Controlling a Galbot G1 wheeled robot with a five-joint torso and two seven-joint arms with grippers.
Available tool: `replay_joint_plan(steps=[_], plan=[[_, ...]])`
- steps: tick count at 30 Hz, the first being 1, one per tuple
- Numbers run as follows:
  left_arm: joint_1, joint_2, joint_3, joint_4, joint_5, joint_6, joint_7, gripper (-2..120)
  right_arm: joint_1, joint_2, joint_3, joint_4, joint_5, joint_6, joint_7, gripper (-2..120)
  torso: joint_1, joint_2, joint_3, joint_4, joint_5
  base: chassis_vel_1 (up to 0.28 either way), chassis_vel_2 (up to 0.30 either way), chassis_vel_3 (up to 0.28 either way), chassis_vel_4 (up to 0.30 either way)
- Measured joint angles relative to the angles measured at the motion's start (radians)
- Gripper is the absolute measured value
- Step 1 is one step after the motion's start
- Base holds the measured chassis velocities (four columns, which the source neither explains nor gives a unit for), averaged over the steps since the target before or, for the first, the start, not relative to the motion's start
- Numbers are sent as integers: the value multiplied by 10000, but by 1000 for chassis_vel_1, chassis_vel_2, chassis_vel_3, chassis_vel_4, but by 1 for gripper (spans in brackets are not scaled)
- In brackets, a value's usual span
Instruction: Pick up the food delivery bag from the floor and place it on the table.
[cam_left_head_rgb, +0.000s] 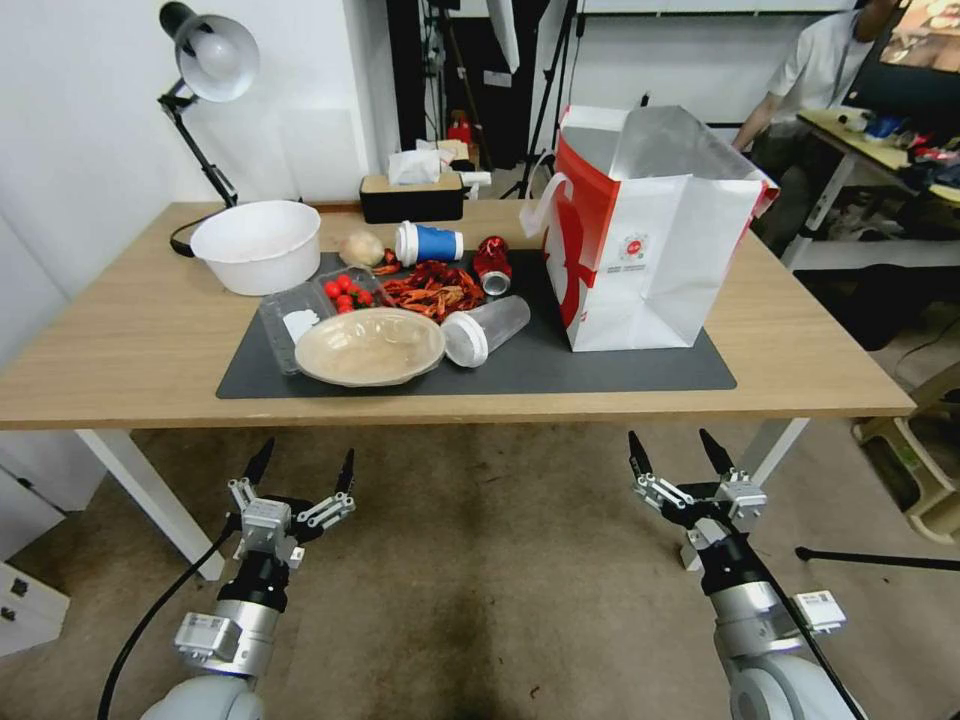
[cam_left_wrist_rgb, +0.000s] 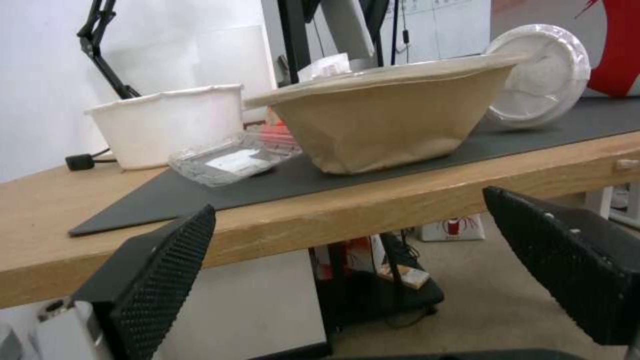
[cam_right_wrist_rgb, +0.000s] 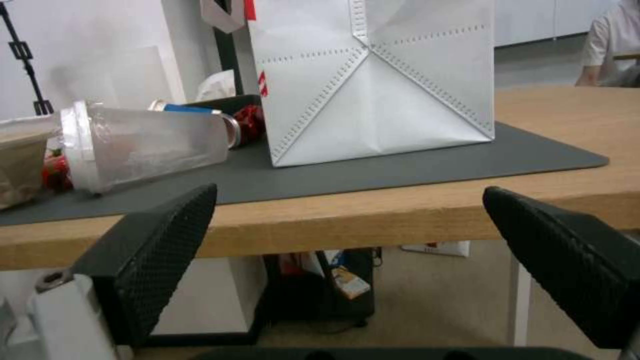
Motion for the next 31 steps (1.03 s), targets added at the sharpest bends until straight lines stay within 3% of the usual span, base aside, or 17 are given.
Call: replay_joint_plan(steps=[31], plan=[[1,0,0,-14,-9,4,0,100,3,-6,3,16,12,-13,15,100,0,0,0,0,0,0,0,0,0]])
